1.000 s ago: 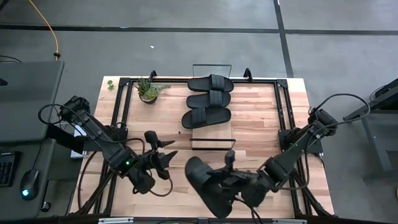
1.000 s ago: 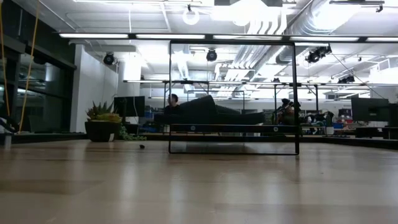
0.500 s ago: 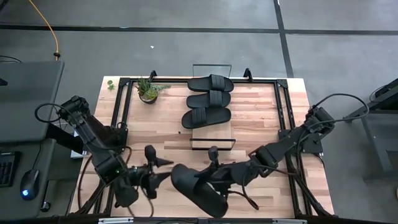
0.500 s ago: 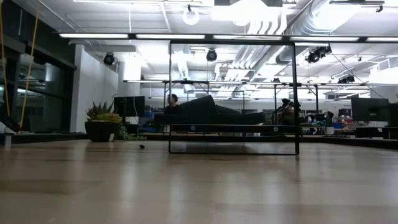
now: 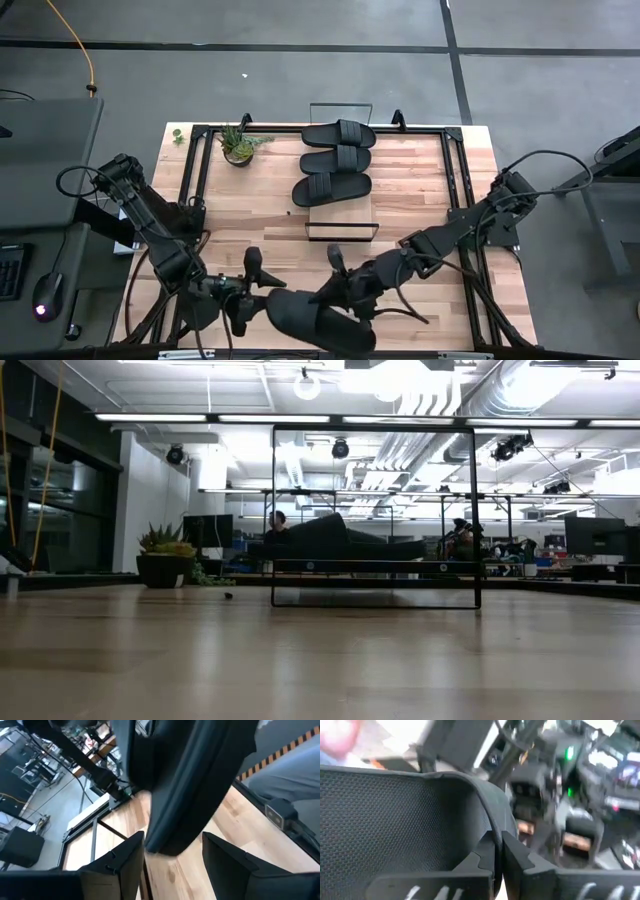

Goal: Pick and place slides into the shelf
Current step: Put the black slide on the shelf

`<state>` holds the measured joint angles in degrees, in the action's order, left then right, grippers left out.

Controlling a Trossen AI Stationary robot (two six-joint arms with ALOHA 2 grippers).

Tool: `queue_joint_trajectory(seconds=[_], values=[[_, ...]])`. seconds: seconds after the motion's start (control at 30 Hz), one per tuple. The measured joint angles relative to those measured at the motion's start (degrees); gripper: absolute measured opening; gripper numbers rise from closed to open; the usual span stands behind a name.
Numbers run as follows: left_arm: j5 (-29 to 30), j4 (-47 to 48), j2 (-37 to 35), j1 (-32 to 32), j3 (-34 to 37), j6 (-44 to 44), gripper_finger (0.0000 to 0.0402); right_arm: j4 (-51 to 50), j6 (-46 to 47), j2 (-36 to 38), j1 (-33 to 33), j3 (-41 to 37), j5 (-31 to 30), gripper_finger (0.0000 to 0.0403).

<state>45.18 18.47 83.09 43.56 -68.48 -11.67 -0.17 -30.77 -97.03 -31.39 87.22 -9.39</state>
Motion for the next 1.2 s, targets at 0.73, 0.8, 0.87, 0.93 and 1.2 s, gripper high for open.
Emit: queue_joint_trajectory(seconds=[0.73,0.8,0.87,0.93,1.2], values=[[-3.88,-12.52,0.00,3.44,0.01,-9.45,0.0184,4.04,-2.61,-1.31,1.42,0.00,6.58,0.0000],[-3.89,-12.50,0.00,3.35,0.01,-9.28,0.0184,4.08,-2.66,-1.31,1.42,0.00,6.63,0.0000],[-4.00,-12.52,0.00,3.34,0.01,-9.29,0.0184,4.31,-2.68,-1.31,1.42,0.00,6.75,0.0000],[-4.01,-12.52,0.00,3.33,0.01,-9.32,0.0184,4.36,-2.71,-1.31,1.44,0.00,7.74,0.0000],[-4.03,-13.34,0.00,3.33,0.01,-10.00,0.0153,4.99,-2.73,-1.31,1.47,0.00,9.31,0.0000]])
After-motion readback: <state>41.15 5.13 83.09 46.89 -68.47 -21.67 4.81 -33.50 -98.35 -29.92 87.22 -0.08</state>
